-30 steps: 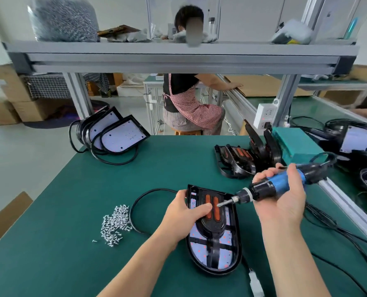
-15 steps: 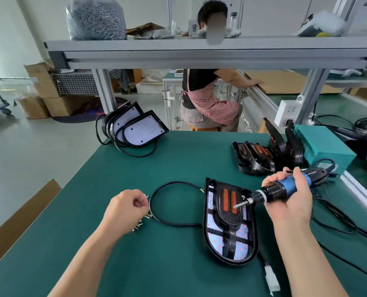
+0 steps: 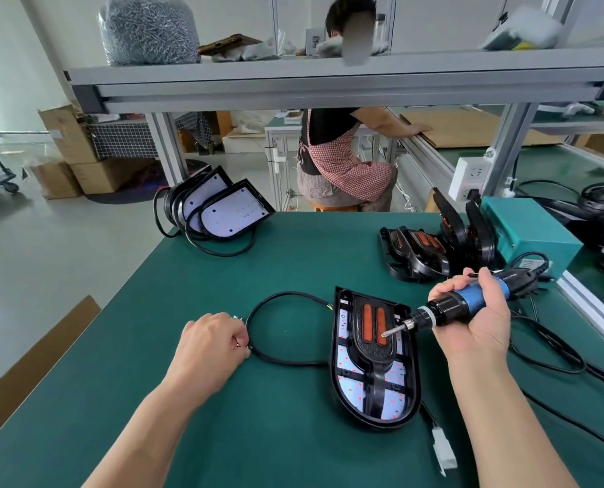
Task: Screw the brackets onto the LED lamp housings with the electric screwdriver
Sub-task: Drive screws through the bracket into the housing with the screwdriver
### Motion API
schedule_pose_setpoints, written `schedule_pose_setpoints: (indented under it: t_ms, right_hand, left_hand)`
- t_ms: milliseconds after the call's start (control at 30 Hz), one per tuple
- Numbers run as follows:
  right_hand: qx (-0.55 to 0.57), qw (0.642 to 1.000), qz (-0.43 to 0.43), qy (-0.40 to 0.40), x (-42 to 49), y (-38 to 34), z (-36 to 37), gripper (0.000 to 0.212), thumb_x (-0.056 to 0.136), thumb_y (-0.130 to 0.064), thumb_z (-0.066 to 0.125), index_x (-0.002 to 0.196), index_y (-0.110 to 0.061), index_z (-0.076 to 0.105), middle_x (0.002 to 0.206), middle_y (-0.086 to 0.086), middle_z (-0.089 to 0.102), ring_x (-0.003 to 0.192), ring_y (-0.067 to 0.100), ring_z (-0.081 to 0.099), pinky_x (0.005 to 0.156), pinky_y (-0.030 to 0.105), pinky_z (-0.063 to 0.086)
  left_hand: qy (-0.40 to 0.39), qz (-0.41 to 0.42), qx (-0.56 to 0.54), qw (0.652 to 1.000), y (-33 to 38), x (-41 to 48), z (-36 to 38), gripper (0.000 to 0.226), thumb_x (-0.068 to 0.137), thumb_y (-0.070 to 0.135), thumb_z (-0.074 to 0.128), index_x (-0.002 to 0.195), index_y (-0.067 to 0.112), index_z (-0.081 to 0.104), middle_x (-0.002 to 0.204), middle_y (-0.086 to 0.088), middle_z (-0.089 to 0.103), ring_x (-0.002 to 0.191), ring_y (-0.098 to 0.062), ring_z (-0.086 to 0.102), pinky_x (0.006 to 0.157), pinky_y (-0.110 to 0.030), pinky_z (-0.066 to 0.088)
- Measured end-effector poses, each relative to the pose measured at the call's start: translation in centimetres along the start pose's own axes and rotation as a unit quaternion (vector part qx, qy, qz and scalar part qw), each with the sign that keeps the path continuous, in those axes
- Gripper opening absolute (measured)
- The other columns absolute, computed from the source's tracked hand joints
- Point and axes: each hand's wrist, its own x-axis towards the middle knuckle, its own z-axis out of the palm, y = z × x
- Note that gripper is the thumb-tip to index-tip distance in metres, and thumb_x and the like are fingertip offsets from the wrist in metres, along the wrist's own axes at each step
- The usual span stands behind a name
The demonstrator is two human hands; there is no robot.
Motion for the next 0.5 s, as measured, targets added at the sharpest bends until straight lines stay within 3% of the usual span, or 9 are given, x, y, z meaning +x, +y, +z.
schedule_pose_setpoints:
  t_ms: [100, 267, 400, 500]
  right_hand:
    - [0.003, 1.000, 0.008, -0.001, 0.0, 0.0, 0.0, 0.020, 0.090, -0.020, 0.072, 0.103, -0.012, 0.058, 0.074, -0.007, 0.056, 0.062, 0.007, 0.056, 0.064, 0.022, 0.051]
    - [0.008, 1.000, 0.021, 0.000, -0.2, 0.2, 0.1, 0.021, 0.090, -0.019, 0.073, 0.104, -0.012, 0.059, 0.077, -0.007, 0.057, 0.063, 0.006, 0.057, 0.064, 0.022, 0.051]
    - [0.017, 1.000, 0.026, 0.001, -0.2, 0.2, 0.3, 0.021, 0.091, -0.018, 0.072, 0.105, -0.011, 0.058, 0.078, -0.006, 0.058, 0.063, 0.007, 0.057, 0.063, 0.022, 0.051]
    - [0.019, 0.999, 0.027, 0.004, -0.2, 0.3, 0.5, 0.019, 0.092, -0.018, 0.071, 0.104, -0.011, 0.058, 0.077, -0.006, 0.057, 0.063, 0.007, 0.057, 0.063, 0.022, 0.051]
  left_hand:
    - [-0.005, 0.052, 0.056, 0.997, 0.0, 0.4, -0.2, 0.020, 0.090, 0.033, 0.066, 0.074, 0.034, 0.054, 0.081, 0.016, 0.057, 0.088, -0.009, 0.049, 0.081, -0.026, 0.031]
    - [-0.028, 0.105, 0.096, 0.989, -0.5, 1.1, -0.4, 0.015, 0.095, 0.032, 0.053, 0.079, 0.033, 0.053, 0.084, 0.014, 0.058, 0.087, -0.010, 0.047, 0.084, -0.025, 0.034]
    - [-0.032, 0.072, 0.103, 0.992, -1.2, 1.0, -0.3, 0.015, 0.098, 0.035, 0.053, 0.087, 0.026, 0.058, 0.086, 0.012, 0.058, 0.089, -0.013, 0.052, 0.081, -0.027, 0.035]
    - [-0.022, 0.019, 0.071, 0.997, -1.5, 0.8, -0.9, 0.013, 0.097, 0.027, 0.055, 0.085, 0.022, 0.057, 0.083, 0.010, 0.059, 0.083, -0.016, 0.055, 0.071, -0.028, 0.037]
